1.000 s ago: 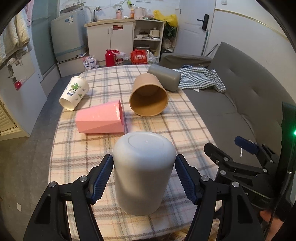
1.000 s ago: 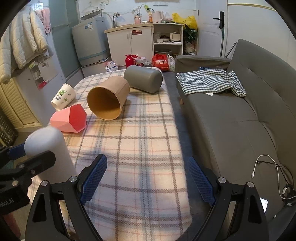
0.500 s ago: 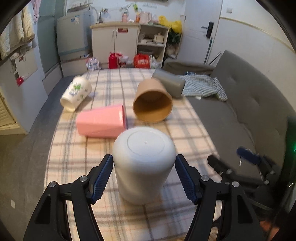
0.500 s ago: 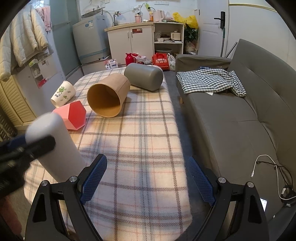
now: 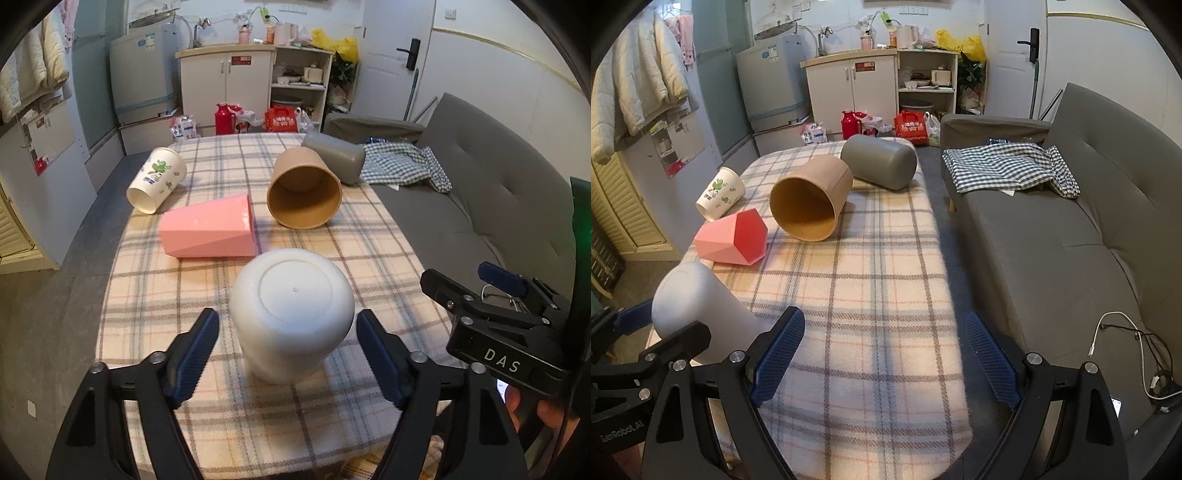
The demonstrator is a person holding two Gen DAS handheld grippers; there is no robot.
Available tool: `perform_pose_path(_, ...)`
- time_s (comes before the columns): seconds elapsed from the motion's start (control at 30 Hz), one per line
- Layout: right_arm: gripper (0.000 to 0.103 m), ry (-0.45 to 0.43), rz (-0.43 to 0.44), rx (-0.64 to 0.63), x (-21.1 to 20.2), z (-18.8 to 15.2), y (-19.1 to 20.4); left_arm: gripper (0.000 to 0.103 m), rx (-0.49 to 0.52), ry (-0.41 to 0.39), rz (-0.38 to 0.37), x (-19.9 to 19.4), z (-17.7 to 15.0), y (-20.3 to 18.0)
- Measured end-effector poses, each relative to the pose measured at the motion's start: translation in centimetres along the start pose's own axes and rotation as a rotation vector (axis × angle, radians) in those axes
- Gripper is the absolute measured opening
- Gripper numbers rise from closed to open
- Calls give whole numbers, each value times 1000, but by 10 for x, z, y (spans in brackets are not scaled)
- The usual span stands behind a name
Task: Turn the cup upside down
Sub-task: 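Grasp the white cup with the left gripper and stand it upside down, then open the left gripper and withdraw from the inverted white cup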
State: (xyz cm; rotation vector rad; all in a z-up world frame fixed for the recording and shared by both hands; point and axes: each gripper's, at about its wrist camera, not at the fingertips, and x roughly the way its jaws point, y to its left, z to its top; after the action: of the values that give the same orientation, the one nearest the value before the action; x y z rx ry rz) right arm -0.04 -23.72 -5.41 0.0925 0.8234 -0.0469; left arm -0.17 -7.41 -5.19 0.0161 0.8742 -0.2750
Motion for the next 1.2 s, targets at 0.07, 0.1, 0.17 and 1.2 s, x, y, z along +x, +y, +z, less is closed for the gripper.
perform_pose_path(0.07,90,-12,-1,3,-7,2,-1,82,-4,-22,1,-9,2,1)
perform_pose_path(0.1,90,-19,-1,3,-10,3,-1,82,-3,-29,3,-11,3,2)
perform_pose_path(0.17,90,-37,0,3,-17,5,0,82,0,-62,16,-22,7,4)
perform_pose_path(1.2,103,-110,114,-51,-63,-57,30,102,-87,-201,146,-77,-62,56)
